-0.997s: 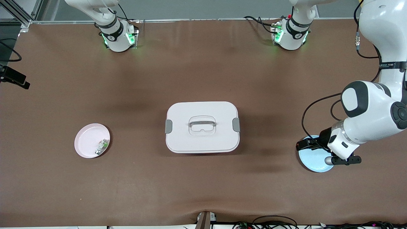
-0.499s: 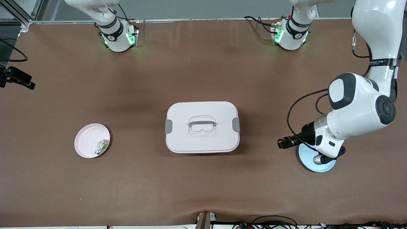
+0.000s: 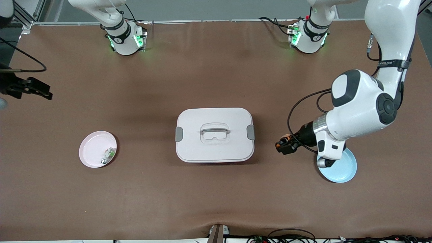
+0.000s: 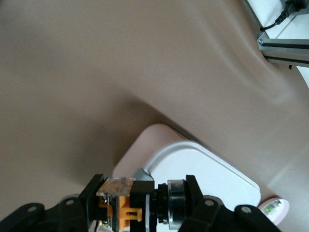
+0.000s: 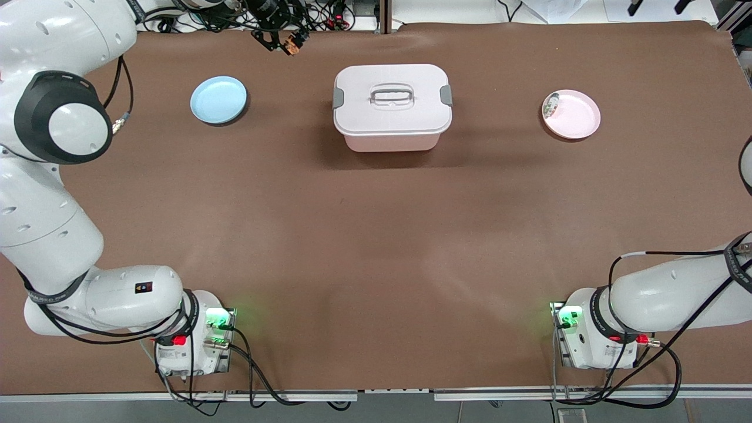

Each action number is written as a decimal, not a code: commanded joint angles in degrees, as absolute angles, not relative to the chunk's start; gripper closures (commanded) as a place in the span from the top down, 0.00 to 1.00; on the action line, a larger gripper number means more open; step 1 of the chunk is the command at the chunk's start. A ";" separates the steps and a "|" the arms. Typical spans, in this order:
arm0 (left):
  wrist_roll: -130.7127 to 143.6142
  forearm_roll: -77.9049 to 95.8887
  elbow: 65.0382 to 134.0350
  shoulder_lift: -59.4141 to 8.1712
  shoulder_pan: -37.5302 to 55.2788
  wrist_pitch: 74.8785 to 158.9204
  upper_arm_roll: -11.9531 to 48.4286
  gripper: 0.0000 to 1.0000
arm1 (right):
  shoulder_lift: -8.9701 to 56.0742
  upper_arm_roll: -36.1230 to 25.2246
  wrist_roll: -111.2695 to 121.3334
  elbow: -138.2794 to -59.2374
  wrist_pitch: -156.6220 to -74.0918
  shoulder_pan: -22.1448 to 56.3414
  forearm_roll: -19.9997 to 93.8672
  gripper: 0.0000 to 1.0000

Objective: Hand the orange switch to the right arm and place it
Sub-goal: 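Lift the orange switch with the left gripper and carry it over the box, then hold the switch above the box while the right gripper reaches toward it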

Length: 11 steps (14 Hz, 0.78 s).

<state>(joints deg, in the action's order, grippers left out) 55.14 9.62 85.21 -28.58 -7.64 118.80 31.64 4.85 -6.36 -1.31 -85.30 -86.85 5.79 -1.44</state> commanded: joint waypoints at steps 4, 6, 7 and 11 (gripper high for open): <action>64.49 9.76 82.98 -29.17 -4.49 117.51 32.96 0.00 | 8.08 -6.42 -4.66 -84.73 -88.16 10.71 -1.41 1.00; 66.18 9.67 82.62 -29.53 -3.78 117.51 32.96 0.00 | 9.40 -6.33 -4.75 -84.90 -88.16 13.17 1.12 1.00; 66.18 9.75 82.62 -29.53 -3.69 117.51 32.87 0.00 | 9.58 -6.42 -4.75 -85.08 -87.98 13.18 5.14 1.00; 67.93 9.84 82.62 -29.53 -2.82 117.51 32.96 0.00 | 9.93 -6.33 -6.58 -87.27 -88.77 13.71 15.02 1.00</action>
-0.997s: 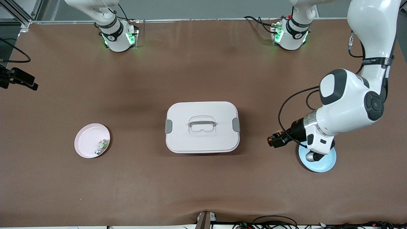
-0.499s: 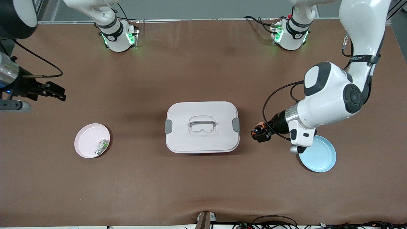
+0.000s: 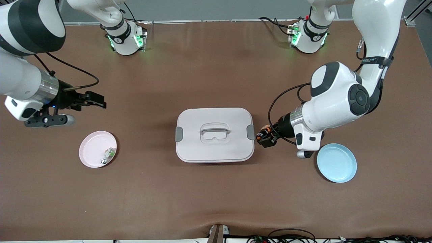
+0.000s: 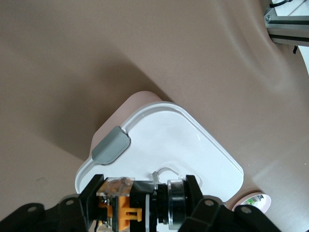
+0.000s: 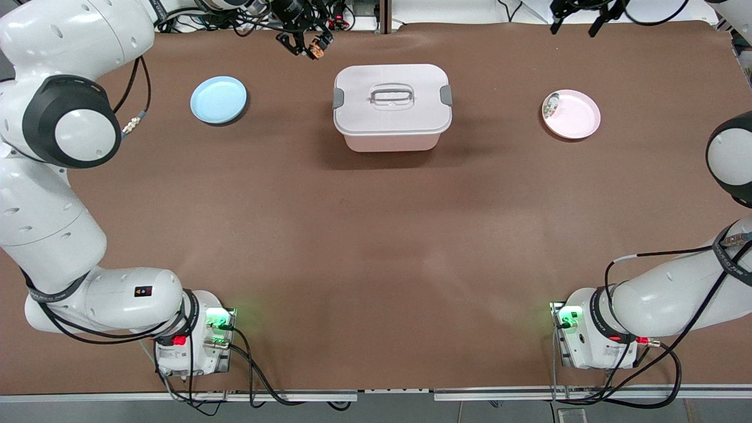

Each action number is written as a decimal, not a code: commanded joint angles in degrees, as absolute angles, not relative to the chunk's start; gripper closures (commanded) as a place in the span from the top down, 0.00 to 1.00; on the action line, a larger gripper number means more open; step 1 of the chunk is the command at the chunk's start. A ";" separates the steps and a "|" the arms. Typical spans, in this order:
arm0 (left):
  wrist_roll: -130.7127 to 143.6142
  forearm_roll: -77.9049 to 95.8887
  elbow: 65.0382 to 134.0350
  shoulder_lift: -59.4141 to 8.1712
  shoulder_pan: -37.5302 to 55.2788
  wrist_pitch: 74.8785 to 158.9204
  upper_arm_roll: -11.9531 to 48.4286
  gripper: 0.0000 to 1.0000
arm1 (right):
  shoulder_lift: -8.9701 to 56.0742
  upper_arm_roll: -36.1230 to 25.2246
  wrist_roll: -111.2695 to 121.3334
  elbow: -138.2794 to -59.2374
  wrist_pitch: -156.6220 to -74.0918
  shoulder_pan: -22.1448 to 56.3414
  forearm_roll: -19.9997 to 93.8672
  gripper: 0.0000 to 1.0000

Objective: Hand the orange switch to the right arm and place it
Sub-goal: 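Hold the switch above the box while the right gripper reaches toward it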

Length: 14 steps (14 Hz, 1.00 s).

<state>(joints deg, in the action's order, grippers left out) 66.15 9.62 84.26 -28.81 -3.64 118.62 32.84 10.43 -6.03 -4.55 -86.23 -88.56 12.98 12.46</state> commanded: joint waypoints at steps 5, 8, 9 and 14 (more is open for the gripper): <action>69.17 9.75 82.62 -29.79 -0.27 117.51 32.78 0.00 | 9.41 -6.33 -16.07 -89.20 -92.27 18.01 24.16 1.00; 70.93 9.49 82.62 -30.23 0.00 117.51 32.78 0.00 | 7.66 -6.33 -16.87 -93.85 -97.80 19.42 31.70 1.00; 70.93 9.49 82.62 -30.23 0.44 117.51 32.70 0.00 | 6.52 -6.33 -16.79 -96.30 -100.35 20.03 33.90 1.00; 71.10 9.58 82.62 -30.32 0.62 117.42 32.61 0.00 | 0.45 -6.24 -16.79 -107.38 -115.03 24.87 42.69 1.00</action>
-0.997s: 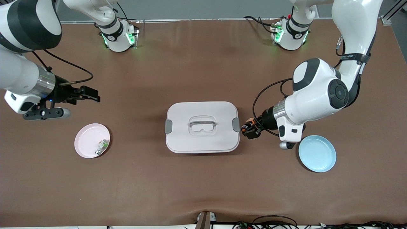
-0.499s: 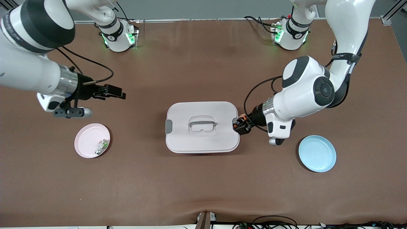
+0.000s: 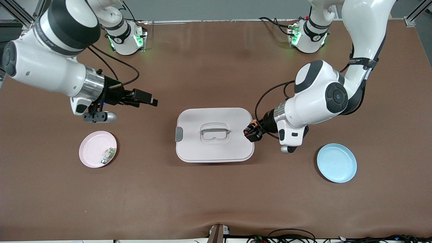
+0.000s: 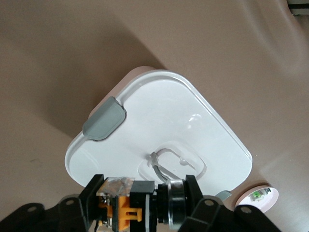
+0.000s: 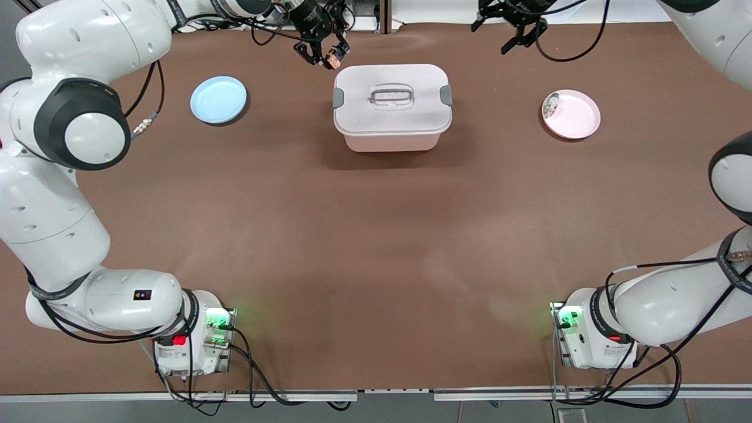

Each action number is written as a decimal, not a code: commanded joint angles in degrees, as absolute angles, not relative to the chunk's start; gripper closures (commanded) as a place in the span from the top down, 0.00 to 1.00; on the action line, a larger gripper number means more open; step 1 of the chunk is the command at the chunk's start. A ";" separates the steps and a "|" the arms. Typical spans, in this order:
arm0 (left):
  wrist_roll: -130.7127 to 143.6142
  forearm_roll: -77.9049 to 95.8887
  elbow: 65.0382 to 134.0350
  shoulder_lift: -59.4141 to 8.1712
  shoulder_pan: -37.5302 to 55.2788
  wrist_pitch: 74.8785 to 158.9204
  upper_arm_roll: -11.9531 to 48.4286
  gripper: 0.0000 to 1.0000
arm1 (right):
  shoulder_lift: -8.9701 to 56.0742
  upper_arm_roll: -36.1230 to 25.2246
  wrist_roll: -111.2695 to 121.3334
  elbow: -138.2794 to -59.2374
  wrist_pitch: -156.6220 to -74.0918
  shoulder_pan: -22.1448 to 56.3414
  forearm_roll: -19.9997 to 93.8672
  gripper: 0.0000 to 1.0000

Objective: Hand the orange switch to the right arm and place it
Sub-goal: 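Hold the switch above the box while the right gripper reaches toward it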

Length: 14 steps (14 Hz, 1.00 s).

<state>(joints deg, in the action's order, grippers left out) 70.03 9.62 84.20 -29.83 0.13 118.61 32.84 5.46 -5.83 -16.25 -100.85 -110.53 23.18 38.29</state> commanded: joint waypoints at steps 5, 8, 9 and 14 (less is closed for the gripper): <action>71.10 9.93 82.53 -30.58 0.62 117.42 32.52 0.00 | -1.84 -6.24 -17.93 -111.25 -120.12 28.47 48.40 1.00; 71.10 10.11 82.53 -30.59 0.53 116.64 32.52 0.00 | -2.73 -6.24 -18.02 -116.70 -134.42 36.01 51.58 1.00; 71.10 10.11 82.09 -30.50 0.53 115.24 32.52 0.00 | -2.46 -6.24 -17.93 -117.85 -139.34 39.08 53.68 1.00; 74.35 11.86 80.51 -31.20 0.70 114.08 32.78 0.00 | 0.35 -6.24 -17.58 -118.30 -148.27 44.56 60.80 1.00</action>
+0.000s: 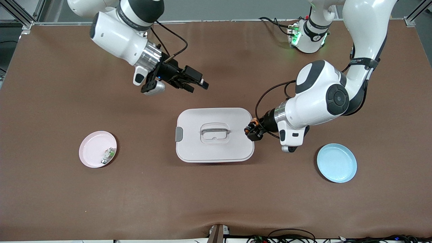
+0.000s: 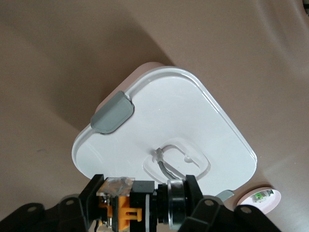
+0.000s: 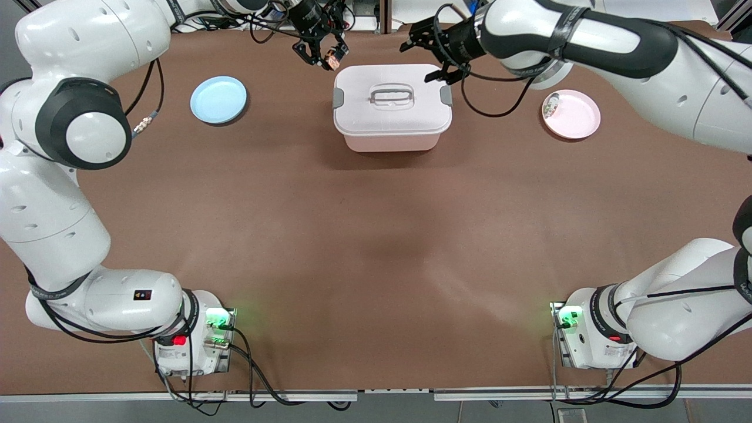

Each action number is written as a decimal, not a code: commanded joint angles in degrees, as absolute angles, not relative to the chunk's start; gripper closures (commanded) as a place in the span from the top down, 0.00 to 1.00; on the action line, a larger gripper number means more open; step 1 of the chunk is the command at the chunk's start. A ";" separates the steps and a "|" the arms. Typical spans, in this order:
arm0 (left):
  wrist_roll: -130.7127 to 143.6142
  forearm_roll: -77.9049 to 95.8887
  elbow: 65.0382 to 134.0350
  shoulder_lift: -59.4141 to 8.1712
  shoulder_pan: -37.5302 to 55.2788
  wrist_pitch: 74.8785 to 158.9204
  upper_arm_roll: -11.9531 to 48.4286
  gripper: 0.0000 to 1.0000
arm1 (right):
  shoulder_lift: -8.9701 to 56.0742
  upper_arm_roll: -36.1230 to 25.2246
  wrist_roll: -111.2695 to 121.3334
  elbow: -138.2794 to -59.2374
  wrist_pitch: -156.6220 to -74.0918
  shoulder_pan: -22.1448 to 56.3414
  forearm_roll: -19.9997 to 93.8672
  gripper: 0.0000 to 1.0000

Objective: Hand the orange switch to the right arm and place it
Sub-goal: 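Hold the switch above the box while the right gripper reaches toward it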

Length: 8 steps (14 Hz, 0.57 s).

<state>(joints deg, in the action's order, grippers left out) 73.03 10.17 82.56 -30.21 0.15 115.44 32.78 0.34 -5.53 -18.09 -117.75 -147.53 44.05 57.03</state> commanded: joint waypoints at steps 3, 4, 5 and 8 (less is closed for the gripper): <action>78.90 14.15 80.42 -31.46 1.84 114.08 32.87 0.00 | 1.75 -6.24 -17.23 -117.86 -151.07 46.83 66.52 1.00; 81.27 14.32 80.51 -31.55 2.37 114.08 32.87 0.00 | 2.71 -6.24 -17.31 -117.51 -152.21 47.98 67.23 1.00; 83.39 14.85 80.51 -31.90 2.98 114.08 32.87 0.00 | 3.68 -6.24 -17.23 -116.99 -153.10 48.60 68.19 1.00; 88.49 15.29 79.81 -32.87 5.01 114.26 32.87 0.00 | 6.67 -6.24 -17.23 -114.88 -155.21 50.88 69.43 1.00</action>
